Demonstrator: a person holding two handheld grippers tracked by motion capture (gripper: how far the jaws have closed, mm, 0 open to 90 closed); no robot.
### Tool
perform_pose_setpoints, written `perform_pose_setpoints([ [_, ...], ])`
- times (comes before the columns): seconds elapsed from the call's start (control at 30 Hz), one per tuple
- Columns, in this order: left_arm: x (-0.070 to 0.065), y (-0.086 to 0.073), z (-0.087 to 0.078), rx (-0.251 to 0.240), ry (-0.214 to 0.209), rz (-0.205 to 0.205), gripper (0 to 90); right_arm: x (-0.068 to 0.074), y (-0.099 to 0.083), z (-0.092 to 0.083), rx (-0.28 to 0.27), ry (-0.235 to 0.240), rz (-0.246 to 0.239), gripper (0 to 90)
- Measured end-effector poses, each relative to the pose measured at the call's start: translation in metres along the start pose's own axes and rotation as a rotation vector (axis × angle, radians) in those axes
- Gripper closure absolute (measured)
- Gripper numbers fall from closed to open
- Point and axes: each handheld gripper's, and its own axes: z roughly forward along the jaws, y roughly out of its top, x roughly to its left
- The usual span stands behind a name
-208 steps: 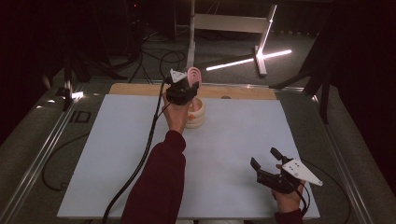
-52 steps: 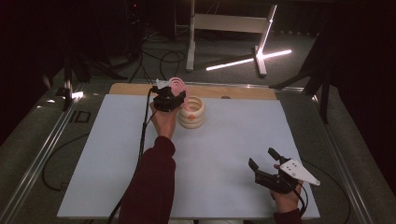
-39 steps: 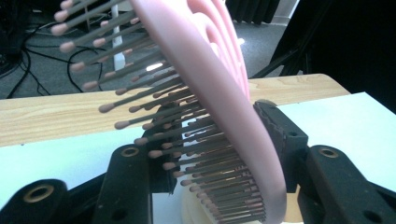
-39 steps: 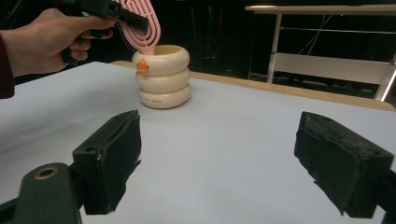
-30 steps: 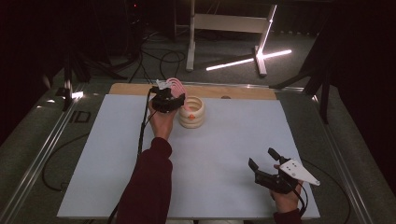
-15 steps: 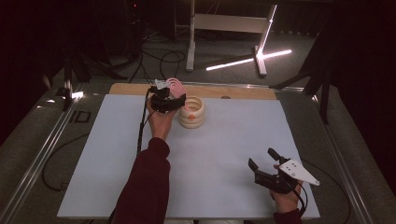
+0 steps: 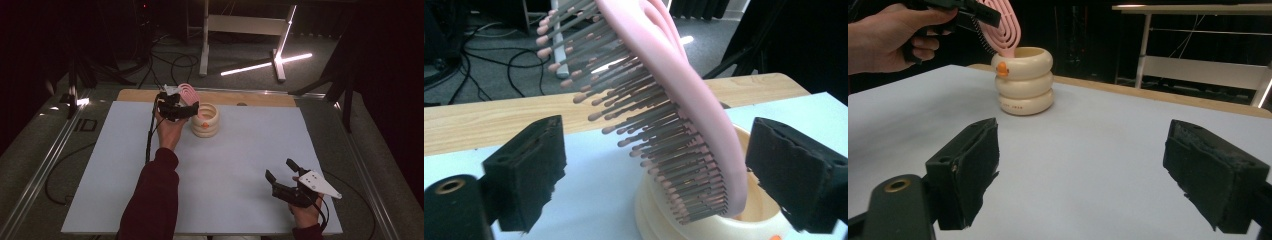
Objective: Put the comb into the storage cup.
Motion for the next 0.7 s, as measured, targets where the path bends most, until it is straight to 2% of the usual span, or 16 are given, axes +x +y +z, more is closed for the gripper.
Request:
perform_pose_setpoints([
  [0.27,-0.0015,-0.0001,-0.0018,0.018,-0.019,0.046,0.5,-0.0002,-0.0002,0.0002,-0.001,0.001,0.000,14.9],
  [0.43,-0.0025,0.0003,-0.0044,0.015,-0.020,0.076,0.0,0.0001,-0.0004,0.0004,0.001,0.002,0.000,14.8],
  [0.7,-0.0030,0.0017,-0.0068,0.006,-0.022,0.081,0.0,-0.0001,-0.0005,0.0005,0.003,0.003,0.001,14.8],
])
